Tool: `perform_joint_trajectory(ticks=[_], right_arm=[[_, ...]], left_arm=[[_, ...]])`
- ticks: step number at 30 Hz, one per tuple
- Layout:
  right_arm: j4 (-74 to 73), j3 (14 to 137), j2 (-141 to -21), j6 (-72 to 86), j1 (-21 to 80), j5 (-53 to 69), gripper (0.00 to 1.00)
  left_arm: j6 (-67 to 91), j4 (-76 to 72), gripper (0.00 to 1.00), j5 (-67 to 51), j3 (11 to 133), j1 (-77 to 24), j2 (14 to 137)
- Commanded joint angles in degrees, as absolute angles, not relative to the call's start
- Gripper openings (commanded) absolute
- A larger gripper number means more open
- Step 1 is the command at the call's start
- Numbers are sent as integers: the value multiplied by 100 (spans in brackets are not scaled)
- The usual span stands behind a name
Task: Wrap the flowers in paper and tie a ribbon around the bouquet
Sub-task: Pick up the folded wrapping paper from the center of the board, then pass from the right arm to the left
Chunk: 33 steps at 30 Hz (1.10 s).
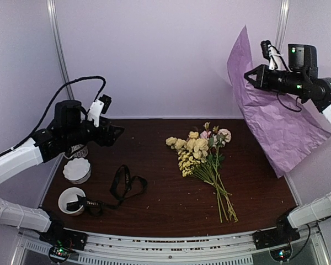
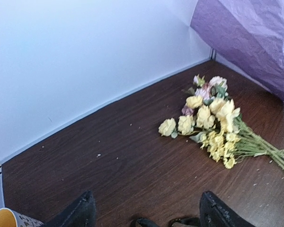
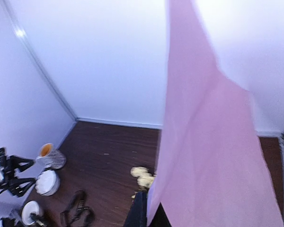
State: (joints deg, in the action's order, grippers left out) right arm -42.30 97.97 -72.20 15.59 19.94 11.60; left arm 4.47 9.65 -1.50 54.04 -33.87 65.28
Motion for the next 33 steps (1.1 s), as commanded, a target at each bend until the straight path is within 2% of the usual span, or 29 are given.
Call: perform_joint_trajectory(ticks=[1,5,10,12,20,27,33], right_arm=[[-3178,9721,-7624,1644,3686,461,0],[-3219,10351,-8860,1299,5299,233,0],[-3633,11593,-10533,906,6418,112,0],[-3565,11718,-10917,1030,6610,86,0],[-2524,10980,-11469,1452,6874,831,0],[-2676,11037,-11849,1075,7171,860,0],[-2754,10946,-11936,1055,7172,767,0]], left_arm=[[1060,1090,78,-700,5756,-3405,5885],[1678,1570,88,-914,5947,-3404,5450],[2745,1505,98,-1085,5510,-3315,5058],[3132,1372,98,-1247,5191,-3215,4981],[4747,-37,98,-1906,3269,-2469,4640],[4773,-559,98,-2442,3299,-2391,5295],[4898,-310,98,-2473,3261,-2390,4957]])
